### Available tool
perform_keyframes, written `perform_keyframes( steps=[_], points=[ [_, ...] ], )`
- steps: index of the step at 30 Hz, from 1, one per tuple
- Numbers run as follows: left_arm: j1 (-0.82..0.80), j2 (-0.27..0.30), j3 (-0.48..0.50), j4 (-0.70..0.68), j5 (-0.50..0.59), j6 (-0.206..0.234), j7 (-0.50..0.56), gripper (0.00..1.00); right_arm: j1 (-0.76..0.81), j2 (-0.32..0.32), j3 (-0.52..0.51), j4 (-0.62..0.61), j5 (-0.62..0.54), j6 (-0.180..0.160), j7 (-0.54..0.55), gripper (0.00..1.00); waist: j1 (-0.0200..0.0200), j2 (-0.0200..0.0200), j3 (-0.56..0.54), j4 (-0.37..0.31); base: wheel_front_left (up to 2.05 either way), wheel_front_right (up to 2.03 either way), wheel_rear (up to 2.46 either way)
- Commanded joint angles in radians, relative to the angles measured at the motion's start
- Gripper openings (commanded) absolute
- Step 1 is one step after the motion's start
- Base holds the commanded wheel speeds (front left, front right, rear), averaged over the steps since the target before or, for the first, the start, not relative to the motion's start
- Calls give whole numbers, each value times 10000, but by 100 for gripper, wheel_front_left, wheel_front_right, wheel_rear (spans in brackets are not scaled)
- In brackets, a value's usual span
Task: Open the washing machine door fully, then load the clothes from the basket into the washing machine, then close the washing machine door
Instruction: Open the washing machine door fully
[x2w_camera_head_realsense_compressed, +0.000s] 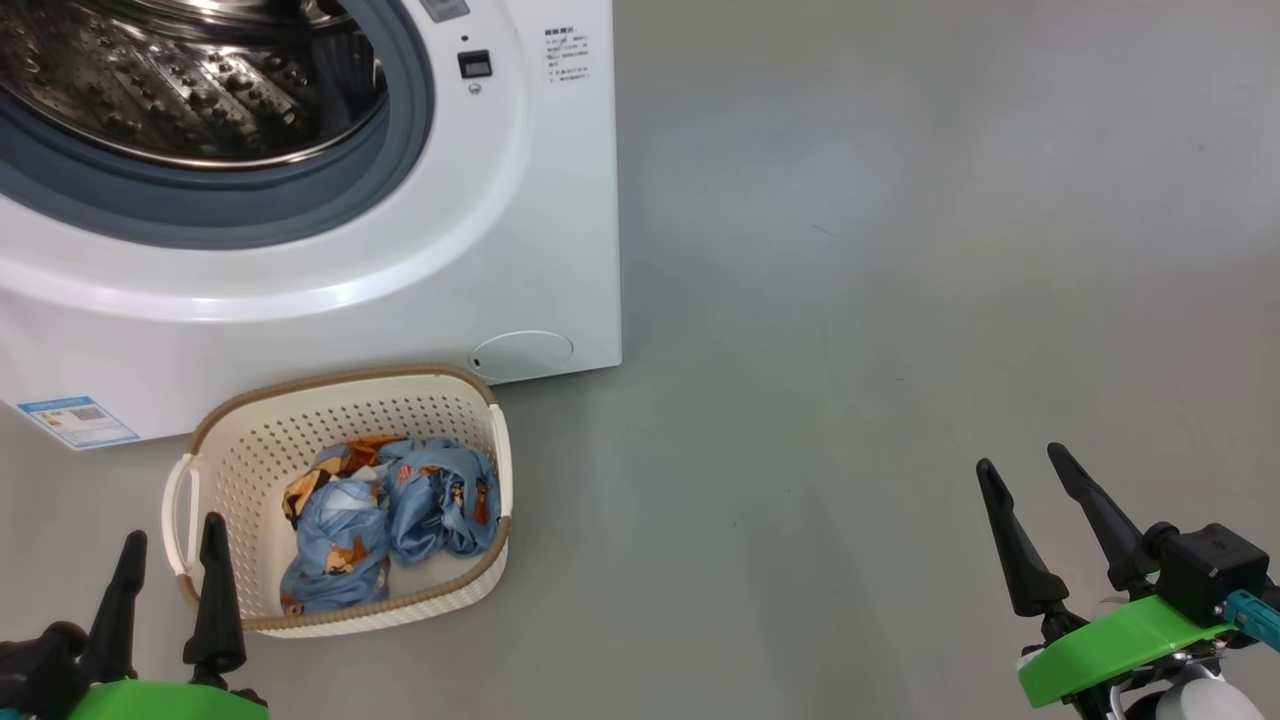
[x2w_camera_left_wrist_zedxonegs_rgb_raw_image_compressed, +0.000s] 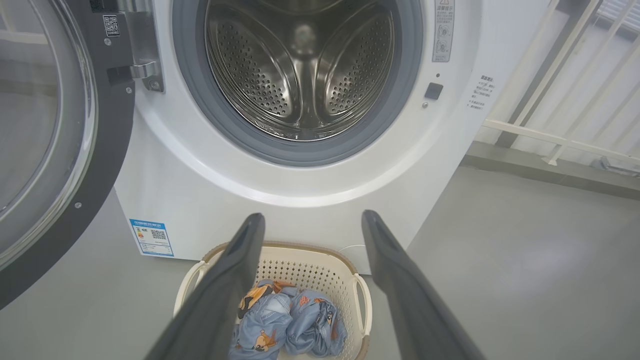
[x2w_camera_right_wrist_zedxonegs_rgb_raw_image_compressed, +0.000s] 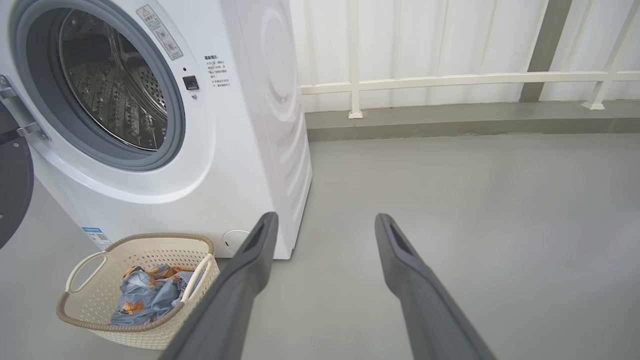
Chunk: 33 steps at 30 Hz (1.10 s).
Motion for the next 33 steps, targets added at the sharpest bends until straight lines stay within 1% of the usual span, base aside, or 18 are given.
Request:
perform_keyframes(
  steps=[1,27,33],
  points=[
    [-341,288,339,-178,-52,-25,-65,100,-165,-102,239,-254,17,23,-120,100,0,0,14,2,61,-96,35],
    [-527,424,260,-94,-153,-25,-65,100,-224,-92,261,-249,32,23,-120,100,0,0,126,-10,68,-118,50],
    [-534,387,252,-67,22,-25,-65,100,-218,-75,267,-247,35,23,-120,100,0,0,136,-7,42,-49,6]
  ],
)
